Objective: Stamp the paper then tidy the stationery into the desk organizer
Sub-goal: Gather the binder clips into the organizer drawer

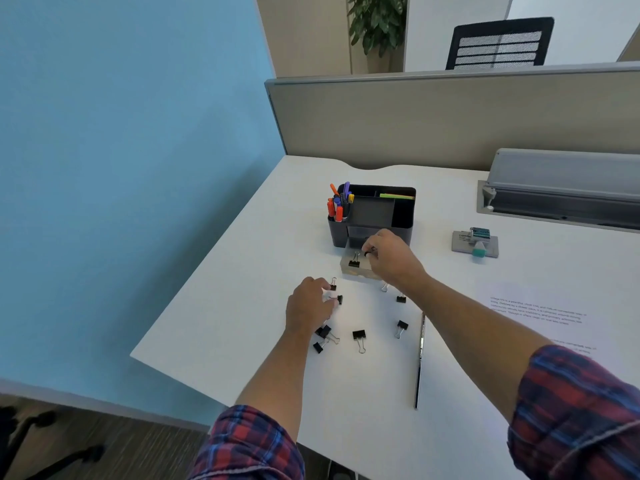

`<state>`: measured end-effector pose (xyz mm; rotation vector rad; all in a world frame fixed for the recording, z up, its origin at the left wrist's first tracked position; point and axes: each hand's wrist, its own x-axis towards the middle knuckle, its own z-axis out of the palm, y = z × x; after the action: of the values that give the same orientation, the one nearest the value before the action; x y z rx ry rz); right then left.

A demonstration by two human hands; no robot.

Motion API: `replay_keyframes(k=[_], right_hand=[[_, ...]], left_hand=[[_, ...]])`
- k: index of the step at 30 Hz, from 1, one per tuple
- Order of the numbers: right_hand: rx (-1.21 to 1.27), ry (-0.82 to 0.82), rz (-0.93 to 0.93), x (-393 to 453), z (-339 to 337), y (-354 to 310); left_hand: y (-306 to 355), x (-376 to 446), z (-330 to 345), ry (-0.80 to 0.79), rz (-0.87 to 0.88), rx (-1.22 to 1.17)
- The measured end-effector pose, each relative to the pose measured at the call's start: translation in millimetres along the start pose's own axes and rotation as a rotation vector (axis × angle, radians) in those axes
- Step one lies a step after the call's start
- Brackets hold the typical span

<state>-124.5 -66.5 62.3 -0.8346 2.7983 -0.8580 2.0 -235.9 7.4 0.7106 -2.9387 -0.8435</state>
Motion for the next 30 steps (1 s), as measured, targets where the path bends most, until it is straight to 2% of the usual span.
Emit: replay_keyframes(k=[8,13,15,19,21,25,30], right_hand=[[-0.158,-0.194,0.013,5,9,-3],[-0.118,-0.211,-0.007,-1,9,6],[-0.064,-0.140,-0.005,-5,6,11],[0.168,0.153,0.079,-23,1,29],[0.149,0.184,0.120,-35,1,46],[-0.058,0.021,0.081,-52,2,81],[-0.101,-0.204,0.042,-54,4,86]], left_hand=[[0,-2,5,0.040,0.112,0.028],[5,1,8,0.030,0.151,0.096],[6,2,9,0.028,0.152,0.107],[9,4,12,0.031,0.166,0.141],[10,6,13,0.010,0.173,0.191],[11,11,15,-0.053,0.185,0.328],[13,17,14,-0.129,0.201,0.436]])
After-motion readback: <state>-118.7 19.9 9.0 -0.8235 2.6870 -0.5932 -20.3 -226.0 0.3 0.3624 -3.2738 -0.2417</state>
